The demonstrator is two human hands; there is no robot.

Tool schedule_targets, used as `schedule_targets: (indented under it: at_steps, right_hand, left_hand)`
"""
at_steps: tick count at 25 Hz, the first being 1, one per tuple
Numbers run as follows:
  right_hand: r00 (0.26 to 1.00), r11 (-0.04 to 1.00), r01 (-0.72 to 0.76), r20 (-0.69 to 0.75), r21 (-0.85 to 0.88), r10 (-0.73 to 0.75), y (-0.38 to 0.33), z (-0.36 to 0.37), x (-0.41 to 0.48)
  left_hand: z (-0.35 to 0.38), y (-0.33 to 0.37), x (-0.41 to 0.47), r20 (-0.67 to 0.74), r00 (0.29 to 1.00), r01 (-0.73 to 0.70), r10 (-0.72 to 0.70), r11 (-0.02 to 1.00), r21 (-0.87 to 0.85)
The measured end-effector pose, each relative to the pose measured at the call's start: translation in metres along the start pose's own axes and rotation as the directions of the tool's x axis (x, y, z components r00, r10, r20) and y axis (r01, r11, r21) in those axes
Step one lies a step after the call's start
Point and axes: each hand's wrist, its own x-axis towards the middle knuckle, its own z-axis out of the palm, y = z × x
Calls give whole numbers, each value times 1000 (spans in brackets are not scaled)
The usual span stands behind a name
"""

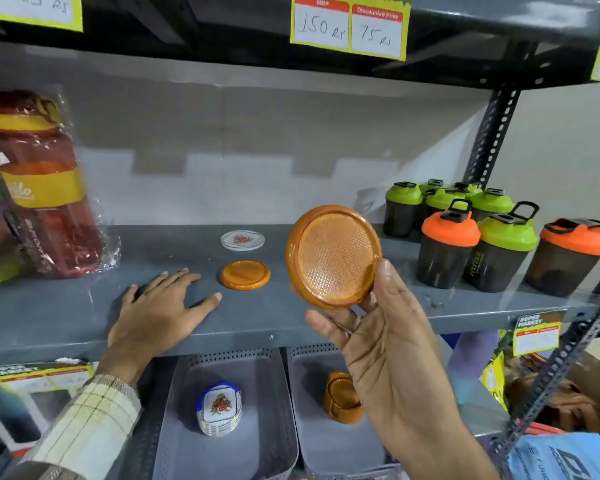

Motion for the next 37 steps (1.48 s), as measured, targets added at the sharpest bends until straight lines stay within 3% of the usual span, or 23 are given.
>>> schedule_targets:
  at_steps: [5,11,16,23,30,37]
  right_hand:
    - [979,995,-76,-195,-67,61,28,-36,-7]
    - [906,967,-235,-383,-93,183,69,-100,-24]
    - [842,923,-335,-501,-192,201,107,-177,-11]
    - [657,871,-481,-697,-95,287,172,-278,26]
    - [509,862,-488,-846,-134,157,204,-329,71]
    - [539,665,-618,-842,-419,-29,219,-355,82]
  left_hand:
    - [-1,-1,3,37,999,-1,0,999,42]
    - [0,0,5,41,999,5,-8,998,67]
    - [0,0,7,33,999,5,-8,997,72]
    - [2,-4,9,16,1000,12,-13,998,57]
    - [2,-4,9,-12,1000,23,-22,998,53]
    - [1,-3,10,-22,999,31,-30,999,44]
